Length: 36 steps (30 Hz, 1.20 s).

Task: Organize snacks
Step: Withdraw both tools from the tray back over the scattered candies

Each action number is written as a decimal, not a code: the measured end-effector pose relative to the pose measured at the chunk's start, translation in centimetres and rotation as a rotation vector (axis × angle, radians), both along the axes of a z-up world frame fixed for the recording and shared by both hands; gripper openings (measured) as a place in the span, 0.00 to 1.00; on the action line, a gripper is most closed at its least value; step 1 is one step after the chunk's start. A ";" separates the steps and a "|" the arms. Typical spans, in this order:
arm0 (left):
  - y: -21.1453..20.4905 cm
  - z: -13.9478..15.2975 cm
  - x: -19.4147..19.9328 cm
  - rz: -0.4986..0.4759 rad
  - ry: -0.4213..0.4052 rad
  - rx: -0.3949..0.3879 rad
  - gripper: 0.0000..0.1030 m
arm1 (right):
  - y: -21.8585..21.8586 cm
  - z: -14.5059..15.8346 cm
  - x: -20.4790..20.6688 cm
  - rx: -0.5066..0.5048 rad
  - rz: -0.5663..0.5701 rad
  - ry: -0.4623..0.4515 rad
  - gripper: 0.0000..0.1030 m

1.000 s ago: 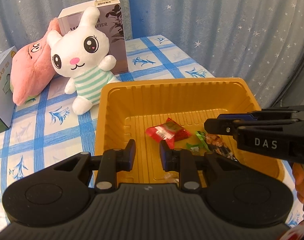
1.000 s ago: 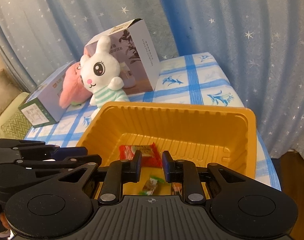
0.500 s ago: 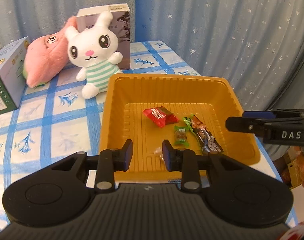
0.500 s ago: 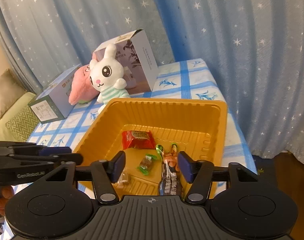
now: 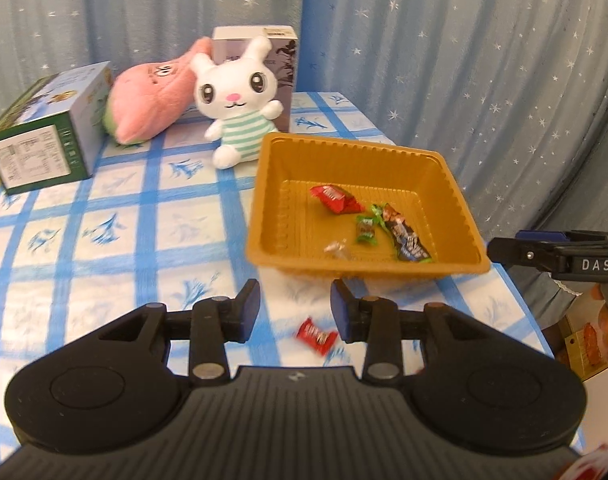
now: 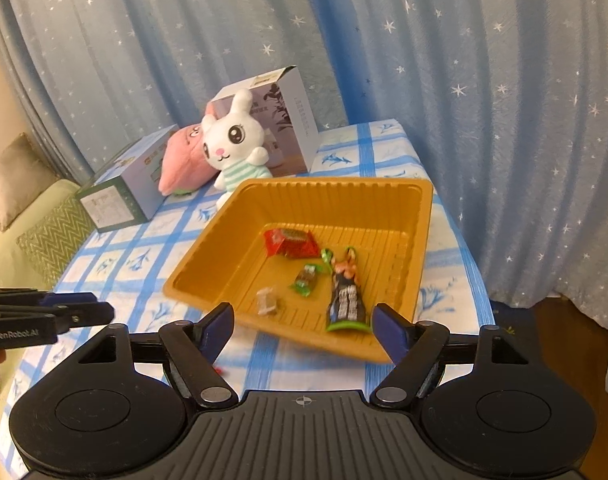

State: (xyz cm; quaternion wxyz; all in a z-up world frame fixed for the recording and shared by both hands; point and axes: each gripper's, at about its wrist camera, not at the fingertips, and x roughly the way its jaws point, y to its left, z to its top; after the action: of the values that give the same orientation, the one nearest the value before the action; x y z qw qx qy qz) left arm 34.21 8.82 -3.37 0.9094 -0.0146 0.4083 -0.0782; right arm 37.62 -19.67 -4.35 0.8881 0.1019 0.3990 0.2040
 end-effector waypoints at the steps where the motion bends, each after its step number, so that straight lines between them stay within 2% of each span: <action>1: 0.3 0.1 -0.7 0.004 -0.001 -0.001 0.34 | 0.1 0.1 -0.7 -0.005 0.001 -0.001 0.74; 19: 5.2 0.2 -13.3 0.015 0.026 -0.001 0.34 | 3.5 0.5 -13.1 -0.088 -0.004 0.024 0.74; 26: 6.3 -0.5 -16.4 -0.003 0.038 0.009 0.34 | 5.2 0.0 -17.0 -0.112 0.011 0.042 0.75; 36: 7.7 -1.3 -19.4 -0.010 0.059 0.012 0.34 | 7.2 -0.9 -20.5 -0.120 0.031 0.069 0.74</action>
State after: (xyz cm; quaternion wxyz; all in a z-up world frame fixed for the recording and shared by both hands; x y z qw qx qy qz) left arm 14.76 16.55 -4.63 0.8966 -0.0092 0.4356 -0.0796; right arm 17.15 -12.47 -5.28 0.8751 0.0491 0.4424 0.1898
